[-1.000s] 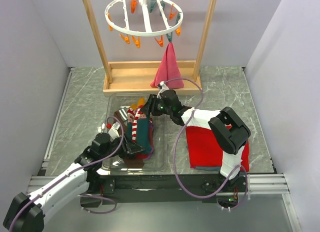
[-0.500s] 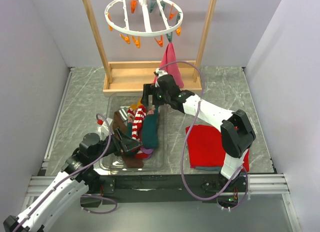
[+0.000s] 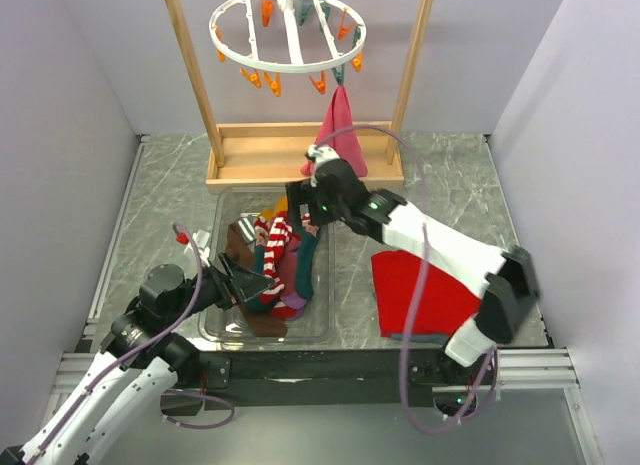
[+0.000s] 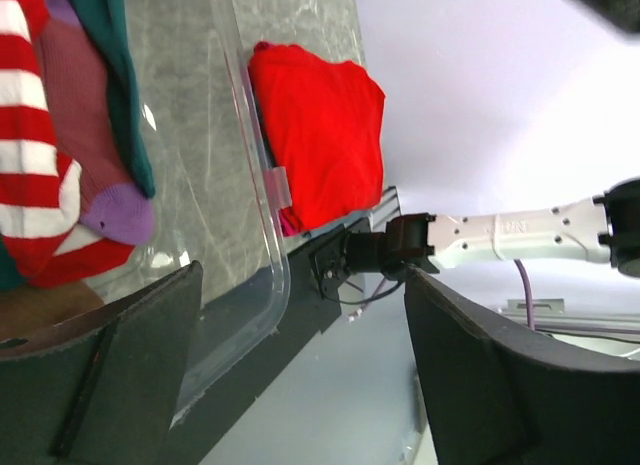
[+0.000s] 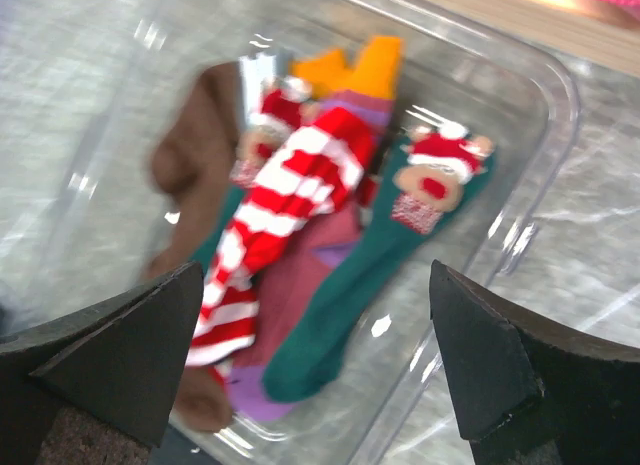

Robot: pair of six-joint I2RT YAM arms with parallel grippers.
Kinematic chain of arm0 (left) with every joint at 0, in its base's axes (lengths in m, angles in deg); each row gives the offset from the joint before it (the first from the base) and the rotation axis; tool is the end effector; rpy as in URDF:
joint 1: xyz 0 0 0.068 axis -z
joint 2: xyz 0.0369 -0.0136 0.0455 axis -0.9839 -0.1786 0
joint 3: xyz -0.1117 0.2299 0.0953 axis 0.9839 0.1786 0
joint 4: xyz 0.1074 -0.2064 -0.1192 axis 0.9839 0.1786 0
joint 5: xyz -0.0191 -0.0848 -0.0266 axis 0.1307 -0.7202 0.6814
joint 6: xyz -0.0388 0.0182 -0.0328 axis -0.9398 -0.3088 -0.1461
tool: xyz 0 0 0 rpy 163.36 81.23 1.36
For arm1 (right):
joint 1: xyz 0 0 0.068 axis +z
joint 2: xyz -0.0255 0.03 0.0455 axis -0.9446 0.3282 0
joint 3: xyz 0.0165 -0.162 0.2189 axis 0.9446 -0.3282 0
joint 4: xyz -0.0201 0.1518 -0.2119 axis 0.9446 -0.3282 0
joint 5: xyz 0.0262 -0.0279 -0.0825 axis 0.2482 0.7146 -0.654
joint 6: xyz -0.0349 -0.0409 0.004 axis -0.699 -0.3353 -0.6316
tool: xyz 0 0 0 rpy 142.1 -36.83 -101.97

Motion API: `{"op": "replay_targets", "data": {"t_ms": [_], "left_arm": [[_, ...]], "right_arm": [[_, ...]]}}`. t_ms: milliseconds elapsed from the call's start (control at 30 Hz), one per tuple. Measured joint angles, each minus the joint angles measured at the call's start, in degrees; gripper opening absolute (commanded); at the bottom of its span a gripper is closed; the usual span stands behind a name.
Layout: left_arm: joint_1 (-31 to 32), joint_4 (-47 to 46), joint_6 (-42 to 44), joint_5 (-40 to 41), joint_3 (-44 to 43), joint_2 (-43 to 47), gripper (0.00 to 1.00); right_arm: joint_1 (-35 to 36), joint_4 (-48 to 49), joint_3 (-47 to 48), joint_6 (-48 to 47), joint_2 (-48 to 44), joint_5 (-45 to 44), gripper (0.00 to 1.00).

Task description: Remove the socks clipped to the hanger

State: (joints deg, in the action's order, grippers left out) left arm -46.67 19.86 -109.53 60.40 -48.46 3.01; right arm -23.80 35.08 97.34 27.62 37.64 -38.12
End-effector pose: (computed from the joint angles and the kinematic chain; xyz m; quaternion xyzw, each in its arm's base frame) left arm 0.0818 -0.0665 0.2666 -0.0942 0.7859 -0.5216 0.3185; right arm 0.2592 0.2741 0.3237 -0.1844 0.8714 0.2221 0.3966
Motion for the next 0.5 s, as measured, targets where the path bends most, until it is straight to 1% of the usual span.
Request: {"op": "replay_targets", "data": {"t_ms": [100,200,233,333,400,500], "left_arm": [[0.00,0.20,1.11,1.07,-0.33,1.05,0.95],[0.02,-0.68,1.33,2.14,-0.28,2.54,0.96],[0.00,-1.66,1.25,2.45,-0.09,3.19,0.97],[0.00,-6.47,0.79,3.06,1.79,5.55,0.97],[0.02,-9.84,-0.09,3.13,3.93,7.13,0.98],[0.02,-13.29,-1.25,2.99,6.82,8.72,0.98]], "right_arm": [[1.46,3.91,-8.55,1.68,-8.79,0.83,1.00],[4.61,11.91,-19.96,4.70,-18.21,1.49,1.00],[6.23,16.61,-25.97,6.51,-22.27,1.53,1.00],[9.22,26.32,-40.70,12.13,-32.50,2.45,1.00],[9.33,32.74,-49.68,16.33,-38.18,2.60,1.00],[9.29,39.47,-59.67,21.46,-44.87,2.01,1.00]]}}
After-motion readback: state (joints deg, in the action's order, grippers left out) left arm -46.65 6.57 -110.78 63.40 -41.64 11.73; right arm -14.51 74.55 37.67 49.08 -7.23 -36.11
